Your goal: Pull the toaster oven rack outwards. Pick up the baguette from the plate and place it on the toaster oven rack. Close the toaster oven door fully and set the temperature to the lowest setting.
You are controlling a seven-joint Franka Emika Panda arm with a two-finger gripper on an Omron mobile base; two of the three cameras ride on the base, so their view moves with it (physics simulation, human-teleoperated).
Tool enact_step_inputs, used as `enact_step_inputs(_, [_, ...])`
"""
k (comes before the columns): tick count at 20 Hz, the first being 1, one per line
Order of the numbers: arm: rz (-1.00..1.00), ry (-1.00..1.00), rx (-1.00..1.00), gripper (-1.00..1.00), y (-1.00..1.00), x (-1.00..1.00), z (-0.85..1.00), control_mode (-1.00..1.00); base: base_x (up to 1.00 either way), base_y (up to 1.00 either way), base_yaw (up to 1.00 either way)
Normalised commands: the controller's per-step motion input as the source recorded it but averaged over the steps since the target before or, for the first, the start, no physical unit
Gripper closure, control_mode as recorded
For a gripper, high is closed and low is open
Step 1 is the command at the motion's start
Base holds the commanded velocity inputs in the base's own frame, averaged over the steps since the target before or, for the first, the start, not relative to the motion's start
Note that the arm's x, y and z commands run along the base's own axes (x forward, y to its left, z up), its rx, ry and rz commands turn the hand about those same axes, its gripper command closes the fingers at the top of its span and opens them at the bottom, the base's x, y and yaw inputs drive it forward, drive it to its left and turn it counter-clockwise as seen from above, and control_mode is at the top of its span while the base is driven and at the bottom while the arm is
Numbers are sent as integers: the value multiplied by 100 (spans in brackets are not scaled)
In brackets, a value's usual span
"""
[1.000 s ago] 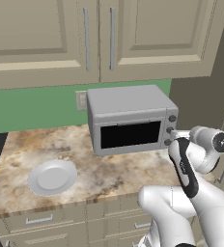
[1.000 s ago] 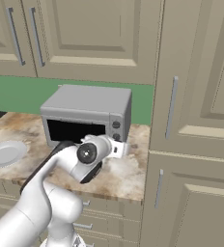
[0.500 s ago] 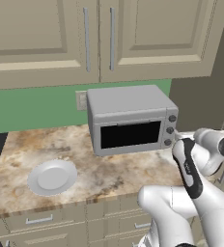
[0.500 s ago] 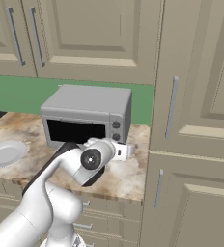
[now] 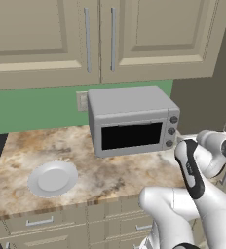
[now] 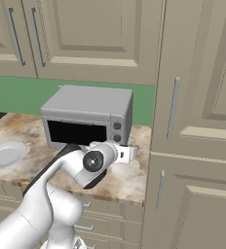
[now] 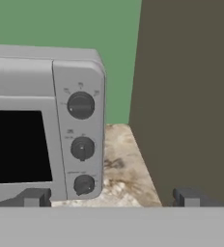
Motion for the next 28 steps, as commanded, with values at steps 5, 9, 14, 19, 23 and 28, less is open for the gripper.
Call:
enact_step_inputs(5, [0,0,-3,-100,0,0,-7,-100,0,0,0])
enact_step_inputs(9, [0,0,-3,-100,1,0,-5,-100,0,0,0])
enact_step_inputs(14, [0,0,-4,-100,11,0,-4,-100,0,0,0])
enact_step_inputs(19, [0,-3,-4,-100,17,0,-1,-100,0,0,0])
enact_step_inputs(23, [0,-3,-3,-100,7,0,0,-100,0,0,0])
enact_step_inputs(28, [0,-5,0,-100,0,11,0,-100,0,0,0])
